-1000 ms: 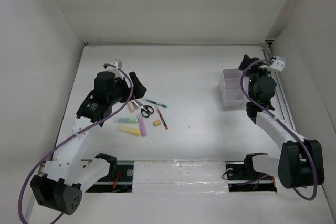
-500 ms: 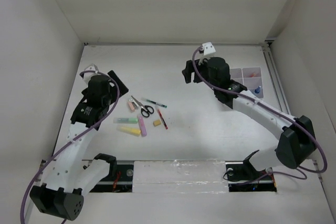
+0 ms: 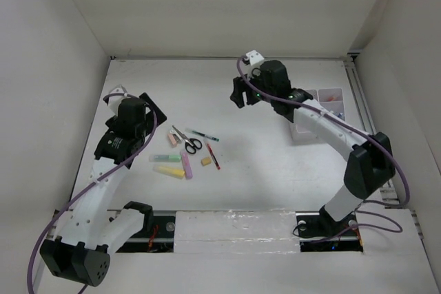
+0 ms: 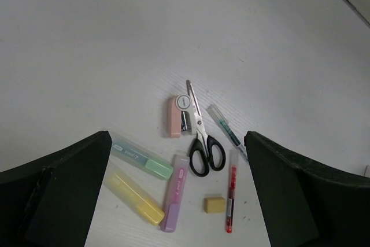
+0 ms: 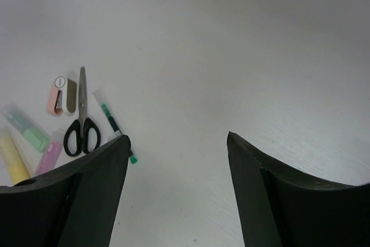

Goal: Sort the stationery into containers
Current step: Pick up the pen from the center of the board.

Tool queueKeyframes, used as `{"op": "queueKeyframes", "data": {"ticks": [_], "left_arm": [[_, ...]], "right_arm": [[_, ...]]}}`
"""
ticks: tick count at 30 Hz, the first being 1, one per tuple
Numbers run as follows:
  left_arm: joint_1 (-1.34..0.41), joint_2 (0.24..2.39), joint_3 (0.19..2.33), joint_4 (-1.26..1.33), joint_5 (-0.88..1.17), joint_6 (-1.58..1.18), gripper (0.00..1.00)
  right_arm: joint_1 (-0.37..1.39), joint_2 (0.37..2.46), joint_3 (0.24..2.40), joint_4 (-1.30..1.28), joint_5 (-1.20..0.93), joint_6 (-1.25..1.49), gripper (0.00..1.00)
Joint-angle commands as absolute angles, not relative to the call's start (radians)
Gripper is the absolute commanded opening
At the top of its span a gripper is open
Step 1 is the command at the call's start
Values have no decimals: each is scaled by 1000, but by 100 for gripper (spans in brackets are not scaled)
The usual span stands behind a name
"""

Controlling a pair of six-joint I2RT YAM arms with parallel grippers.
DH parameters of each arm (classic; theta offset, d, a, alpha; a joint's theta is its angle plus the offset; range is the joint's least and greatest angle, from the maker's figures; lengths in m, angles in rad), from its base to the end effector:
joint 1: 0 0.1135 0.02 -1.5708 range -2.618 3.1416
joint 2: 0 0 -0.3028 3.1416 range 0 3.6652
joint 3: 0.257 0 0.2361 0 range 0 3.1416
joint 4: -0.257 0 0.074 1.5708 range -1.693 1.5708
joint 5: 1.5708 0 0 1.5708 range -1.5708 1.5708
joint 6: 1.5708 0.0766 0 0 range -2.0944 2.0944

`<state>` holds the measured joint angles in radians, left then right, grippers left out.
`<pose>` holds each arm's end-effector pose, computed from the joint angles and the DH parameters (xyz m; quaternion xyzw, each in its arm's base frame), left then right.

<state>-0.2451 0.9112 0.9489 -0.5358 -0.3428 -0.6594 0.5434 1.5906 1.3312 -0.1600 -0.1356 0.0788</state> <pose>0.1894 -0.0208 0.3515 -0.2595 0.8110 -0.0882 0.5170 0.3362 0.2152 0.3546 -0.2286 0.8059 0.2204 0.4997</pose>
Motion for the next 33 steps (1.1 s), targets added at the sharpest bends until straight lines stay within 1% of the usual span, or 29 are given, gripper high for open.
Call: {"op": "queueKeyframes", "data": {"ticks": [1,2,6,7,13,21,25,33], "left_arm": [[-242,907,991,-567,-399,-693,100],[-242,907,991,-568,-399,-693,100],[-242,907,991,-558,-399,-693,100],[-242,907,991,-558,-399,-693,100],[-242,916,991,-537,-350,-663,100],[-242,916,982,-528,-319,-635,100],[-242,907,982,-528,-319,-635,100],[-242,876,982,-528,-339,-657,100]], "right_arm": [[624,1673,1396,-317,-183,6,72],[671,1690,1396,-318,-142,-3,70],[764,1799,1452,-328,-121,-12,54],[778,1843,1468,-345,-106,-12,54],[851,1946,1558,-334,-77,-44,54],[851,2084,1670,-325,-89,-109,54],[851,2164,1747,-373,-110,-153,55],[851,2259,1833,-400,-100,-153,55]]}}
